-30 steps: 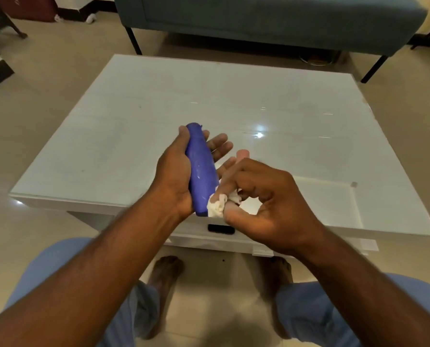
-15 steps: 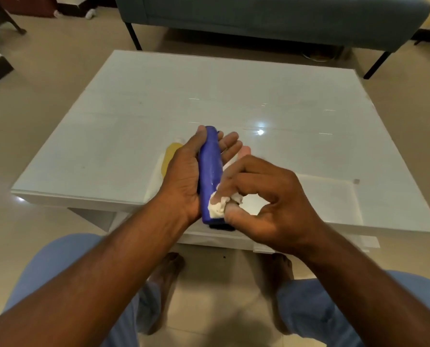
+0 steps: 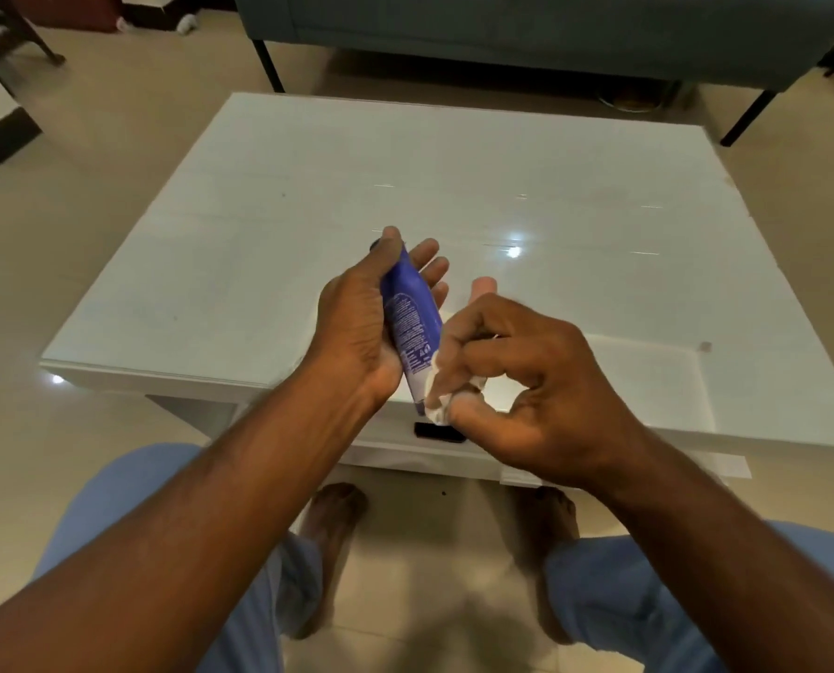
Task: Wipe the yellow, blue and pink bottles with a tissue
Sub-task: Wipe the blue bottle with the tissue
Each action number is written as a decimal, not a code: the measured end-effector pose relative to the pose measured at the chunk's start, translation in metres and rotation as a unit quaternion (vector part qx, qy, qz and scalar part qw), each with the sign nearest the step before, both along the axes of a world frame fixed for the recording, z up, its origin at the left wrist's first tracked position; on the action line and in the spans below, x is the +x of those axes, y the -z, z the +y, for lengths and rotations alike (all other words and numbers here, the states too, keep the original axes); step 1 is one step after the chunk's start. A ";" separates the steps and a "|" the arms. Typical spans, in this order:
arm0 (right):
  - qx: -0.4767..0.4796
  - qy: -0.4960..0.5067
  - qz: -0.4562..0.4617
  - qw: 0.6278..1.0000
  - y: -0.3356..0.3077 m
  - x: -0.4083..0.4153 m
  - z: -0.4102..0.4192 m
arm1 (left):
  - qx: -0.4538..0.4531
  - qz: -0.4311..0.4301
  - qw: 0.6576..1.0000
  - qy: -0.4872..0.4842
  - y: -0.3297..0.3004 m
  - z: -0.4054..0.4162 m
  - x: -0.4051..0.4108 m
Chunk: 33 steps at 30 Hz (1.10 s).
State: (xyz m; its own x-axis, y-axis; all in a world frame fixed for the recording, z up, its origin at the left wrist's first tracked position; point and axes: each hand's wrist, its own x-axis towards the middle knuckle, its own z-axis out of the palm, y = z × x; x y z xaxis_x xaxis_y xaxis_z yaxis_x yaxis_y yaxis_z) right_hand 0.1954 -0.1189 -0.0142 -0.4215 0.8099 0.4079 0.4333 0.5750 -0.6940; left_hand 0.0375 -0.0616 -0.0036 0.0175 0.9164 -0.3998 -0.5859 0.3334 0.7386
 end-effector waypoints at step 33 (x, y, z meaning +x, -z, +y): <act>0.045 0.040 0.033 0.998 0.000 -0.010 -0.001 | -0.007 -0.159 0.986 -0.039 0.014 0.011 -0.004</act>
